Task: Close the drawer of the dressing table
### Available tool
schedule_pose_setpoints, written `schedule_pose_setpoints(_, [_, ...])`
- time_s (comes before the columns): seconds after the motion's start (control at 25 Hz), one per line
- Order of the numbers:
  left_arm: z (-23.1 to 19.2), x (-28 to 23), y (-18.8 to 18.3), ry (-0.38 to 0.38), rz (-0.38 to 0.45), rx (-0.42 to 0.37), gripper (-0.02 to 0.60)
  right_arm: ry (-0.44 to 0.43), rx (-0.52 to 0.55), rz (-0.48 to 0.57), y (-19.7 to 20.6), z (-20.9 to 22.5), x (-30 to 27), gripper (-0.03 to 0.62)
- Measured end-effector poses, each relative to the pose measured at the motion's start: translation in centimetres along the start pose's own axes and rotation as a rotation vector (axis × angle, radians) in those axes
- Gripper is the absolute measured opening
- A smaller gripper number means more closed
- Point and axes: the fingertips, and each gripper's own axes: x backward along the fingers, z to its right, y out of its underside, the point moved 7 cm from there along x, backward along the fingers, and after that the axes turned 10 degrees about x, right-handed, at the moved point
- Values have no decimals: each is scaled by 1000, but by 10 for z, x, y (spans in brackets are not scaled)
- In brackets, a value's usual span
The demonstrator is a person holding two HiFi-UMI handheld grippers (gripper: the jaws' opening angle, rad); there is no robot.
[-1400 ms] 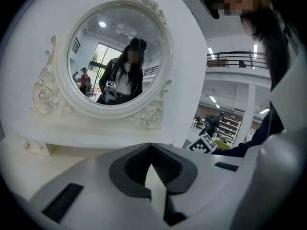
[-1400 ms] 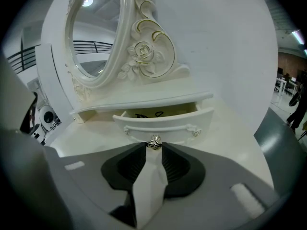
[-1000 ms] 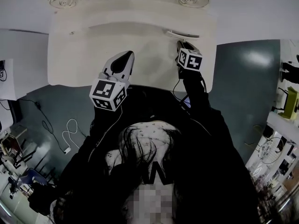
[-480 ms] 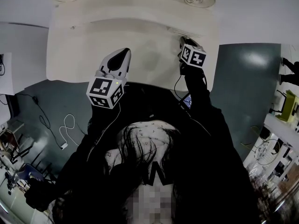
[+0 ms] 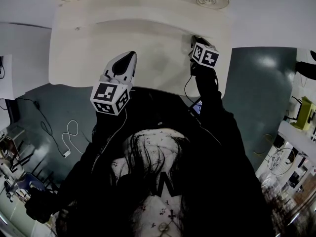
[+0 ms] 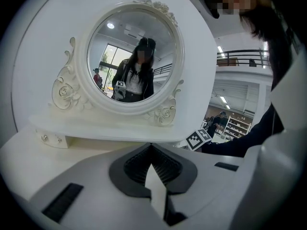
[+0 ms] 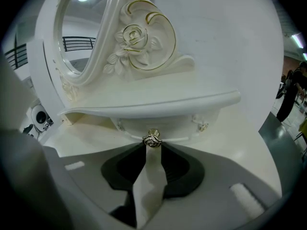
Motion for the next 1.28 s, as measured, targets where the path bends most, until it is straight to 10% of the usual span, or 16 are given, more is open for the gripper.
schedule_pose_setpoints(0.68, [-9, 6, -2, 44, -1, -21, 0, -99, -36, 148, 11, -38, 74, 107])
schedule_pose_setpoints(1.28, [-4, -1, -17, 230, -38, -127, 0, -166, -75, 393, -16, -136, 170, 106])
